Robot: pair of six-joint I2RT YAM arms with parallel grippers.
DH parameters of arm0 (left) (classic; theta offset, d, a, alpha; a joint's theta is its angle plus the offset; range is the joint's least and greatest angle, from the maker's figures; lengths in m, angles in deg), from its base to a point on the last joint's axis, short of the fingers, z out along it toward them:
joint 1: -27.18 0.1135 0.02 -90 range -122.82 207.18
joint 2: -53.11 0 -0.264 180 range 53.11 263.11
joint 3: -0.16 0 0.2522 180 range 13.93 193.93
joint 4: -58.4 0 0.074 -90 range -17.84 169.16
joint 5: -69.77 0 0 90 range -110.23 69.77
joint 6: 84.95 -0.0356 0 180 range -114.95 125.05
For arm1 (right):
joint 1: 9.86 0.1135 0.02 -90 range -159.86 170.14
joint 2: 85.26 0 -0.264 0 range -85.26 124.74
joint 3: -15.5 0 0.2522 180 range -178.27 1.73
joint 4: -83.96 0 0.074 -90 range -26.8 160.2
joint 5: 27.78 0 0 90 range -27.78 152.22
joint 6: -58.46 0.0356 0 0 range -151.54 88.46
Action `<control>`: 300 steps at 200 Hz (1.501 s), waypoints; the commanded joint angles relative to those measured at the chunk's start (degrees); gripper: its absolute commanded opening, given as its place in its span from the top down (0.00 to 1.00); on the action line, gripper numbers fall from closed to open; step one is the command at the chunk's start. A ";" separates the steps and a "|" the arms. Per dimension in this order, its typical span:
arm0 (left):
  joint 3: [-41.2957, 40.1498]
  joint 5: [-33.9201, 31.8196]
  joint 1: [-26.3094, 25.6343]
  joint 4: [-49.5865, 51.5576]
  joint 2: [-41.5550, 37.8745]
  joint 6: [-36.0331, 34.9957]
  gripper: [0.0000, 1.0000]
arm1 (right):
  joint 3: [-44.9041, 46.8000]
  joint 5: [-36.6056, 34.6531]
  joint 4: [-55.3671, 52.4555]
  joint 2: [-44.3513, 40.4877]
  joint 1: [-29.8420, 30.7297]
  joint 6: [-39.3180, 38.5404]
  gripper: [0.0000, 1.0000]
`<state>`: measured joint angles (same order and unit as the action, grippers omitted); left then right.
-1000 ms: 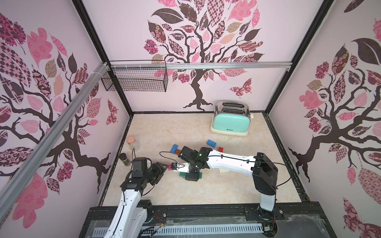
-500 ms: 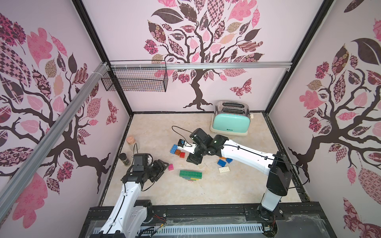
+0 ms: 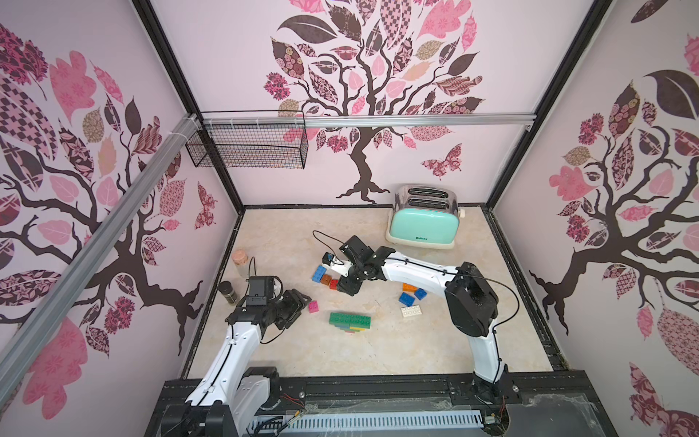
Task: Assemble a heart with lego
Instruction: Assemble the lego brick with the lego brick, then move the lego brick at the center of the board.
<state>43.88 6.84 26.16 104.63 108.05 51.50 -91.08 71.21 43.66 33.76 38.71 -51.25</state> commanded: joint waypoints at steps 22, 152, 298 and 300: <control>1.52 -0.24 -0.13 -2.37 1.79 -0.41 0.39 | -4.85 3.01 2.55 4.51 -1.58 -2.56 0.34; 0.19 -0.30 0.46 -4.17 2.89 0.48 0.39 | -10.55 4.10 1.12 13.24 -0.24 -6.51 0.42; -0.32 -0.17 -3.61 -3.94 2.56 -0.29 0.40 | 13.46 -1.18 3.52 -6.52 -3.10 -9.37 0.68; -0.33 -0.39 -4.03 -4.09 2.68 -0.20 0.40 | 13.87 -1.35 3.39 -6.83 -3.24 -9.38 0.68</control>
<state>43.79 7.13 25.22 101.39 110.65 51.13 -81.68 71.58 48.84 31.40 37.09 -59.88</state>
